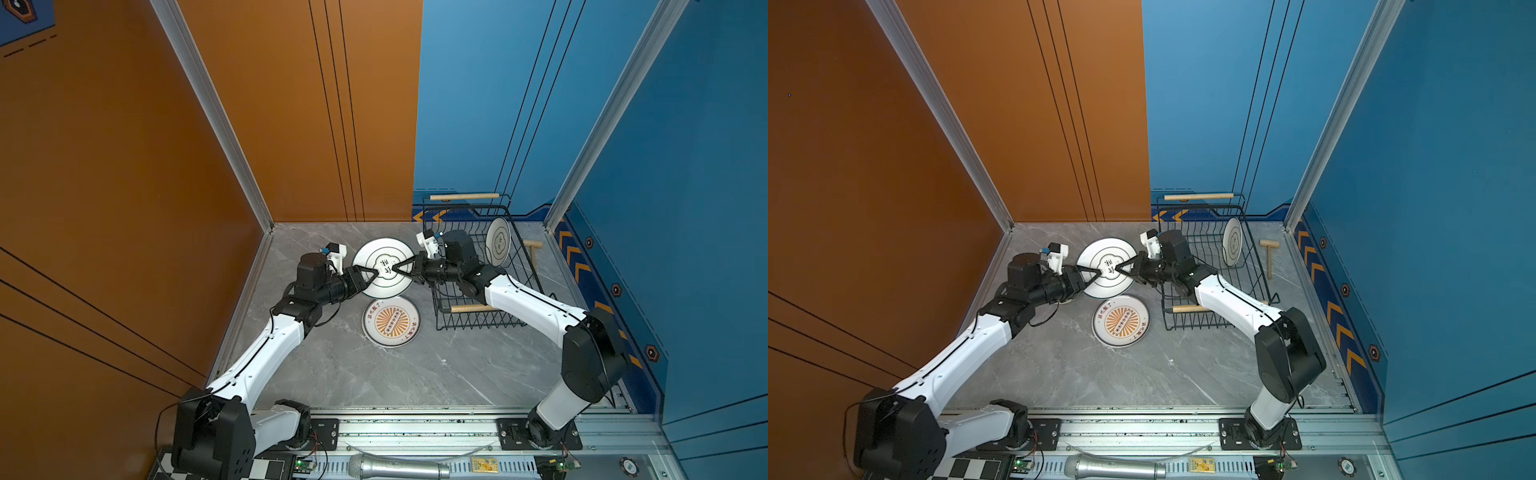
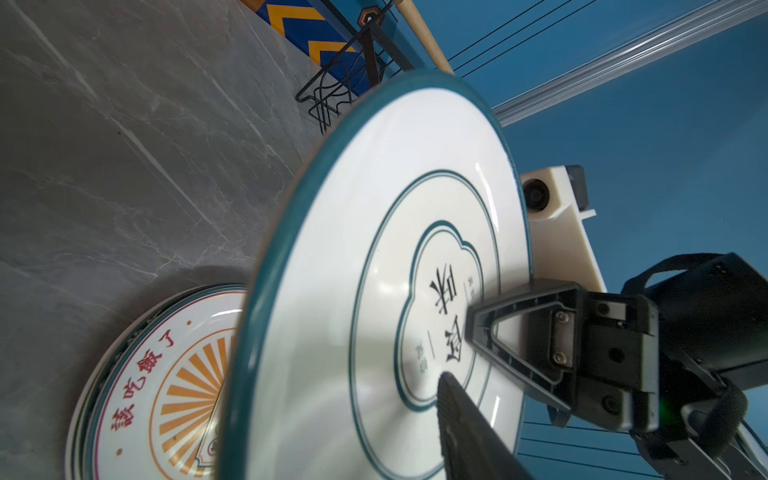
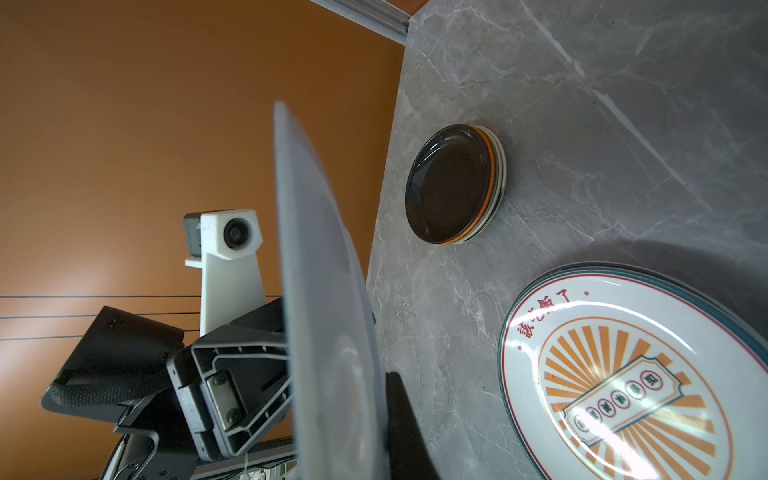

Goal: Unload the plates from the dish rack
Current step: 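Grasp the white plate's rim with the left gripper beside the right gripper, then open the right gripper and withdraw it while the left gripper lowers the plate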

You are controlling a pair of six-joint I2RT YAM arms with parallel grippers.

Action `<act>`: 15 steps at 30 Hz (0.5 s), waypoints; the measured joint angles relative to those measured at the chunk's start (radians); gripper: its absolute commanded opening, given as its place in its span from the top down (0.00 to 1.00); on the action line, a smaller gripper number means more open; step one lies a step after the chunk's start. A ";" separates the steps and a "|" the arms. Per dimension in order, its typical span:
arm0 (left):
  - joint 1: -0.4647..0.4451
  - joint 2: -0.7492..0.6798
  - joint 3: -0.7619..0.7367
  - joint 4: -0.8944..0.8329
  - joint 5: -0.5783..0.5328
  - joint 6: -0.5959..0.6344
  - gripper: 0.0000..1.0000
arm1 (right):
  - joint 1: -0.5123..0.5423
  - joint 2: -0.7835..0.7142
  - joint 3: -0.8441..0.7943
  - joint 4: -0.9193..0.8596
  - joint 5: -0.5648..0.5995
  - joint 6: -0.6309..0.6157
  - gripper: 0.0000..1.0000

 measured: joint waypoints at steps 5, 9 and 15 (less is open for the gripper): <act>0.020 0.001 0.000 0.032 0.028 -0.056 0.75 | -0.011 0.002 0.005 0.003 -0.008 0.004 0.96; 0.026 -0.002 0.000 0.037 0.030 -0.073 0.81 | -0.011 0.010 0.016 0.007 -0.016 0.003 0.93; 0.037 -0.005 0.000 0.034 0.025 -0.087 0.89 | -0.010 0.043 0.047 0.003 -0.026 -0.003 0.78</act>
